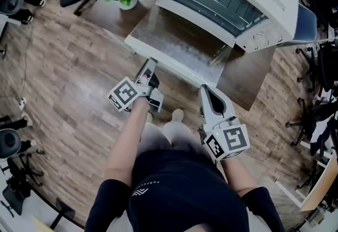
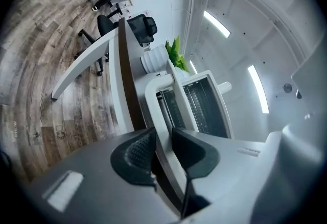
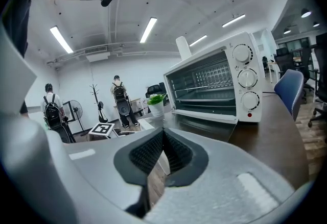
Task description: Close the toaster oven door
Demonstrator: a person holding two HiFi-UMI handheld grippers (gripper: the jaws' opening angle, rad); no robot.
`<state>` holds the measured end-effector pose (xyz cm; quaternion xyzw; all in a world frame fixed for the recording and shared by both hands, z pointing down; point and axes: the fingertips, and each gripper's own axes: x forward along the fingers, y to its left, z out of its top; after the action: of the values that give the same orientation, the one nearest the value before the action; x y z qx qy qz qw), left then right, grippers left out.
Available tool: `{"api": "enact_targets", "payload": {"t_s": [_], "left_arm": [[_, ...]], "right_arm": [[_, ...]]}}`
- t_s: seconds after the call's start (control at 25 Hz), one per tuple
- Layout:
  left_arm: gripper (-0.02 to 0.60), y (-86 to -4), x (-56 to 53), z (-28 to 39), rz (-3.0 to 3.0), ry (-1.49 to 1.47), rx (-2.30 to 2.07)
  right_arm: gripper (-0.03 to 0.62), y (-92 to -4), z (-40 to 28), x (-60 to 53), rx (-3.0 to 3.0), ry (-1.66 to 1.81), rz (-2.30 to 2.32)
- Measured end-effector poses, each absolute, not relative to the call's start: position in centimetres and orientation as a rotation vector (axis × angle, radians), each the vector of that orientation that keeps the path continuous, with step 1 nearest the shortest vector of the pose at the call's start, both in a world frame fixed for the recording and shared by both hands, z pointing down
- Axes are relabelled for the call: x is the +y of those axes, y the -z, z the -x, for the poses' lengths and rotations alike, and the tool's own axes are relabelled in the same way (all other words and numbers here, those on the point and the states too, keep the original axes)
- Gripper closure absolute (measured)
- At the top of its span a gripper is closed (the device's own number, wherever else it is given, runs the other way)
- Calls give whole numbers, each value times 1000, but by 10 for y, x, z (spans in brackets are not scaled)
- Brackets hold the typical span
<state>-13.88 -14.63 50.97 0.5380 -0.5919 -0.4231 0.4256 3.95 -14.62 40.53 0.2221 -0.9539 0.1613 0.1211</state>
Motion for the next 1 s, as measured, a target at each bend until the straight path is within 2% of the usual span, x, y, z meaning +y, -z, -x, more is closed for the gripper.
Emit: {"api": "enact_targets", "payload": {"t_s": [0.12,0.76,1.0], "left_arm": [[480,-489,-154,134,-1373,1169,-1410],[426,-426,-176,144,-1506,1192,-1367],[425,-397,-193,147,-1595,1186,-1285]], "right_arm": [[591,-398,-44,-151,-2811,-470,-648],[591,-353,-37,-173,-2905,-421,-744],[591,-328,-29,-186,-2932,-421,-850]]}}
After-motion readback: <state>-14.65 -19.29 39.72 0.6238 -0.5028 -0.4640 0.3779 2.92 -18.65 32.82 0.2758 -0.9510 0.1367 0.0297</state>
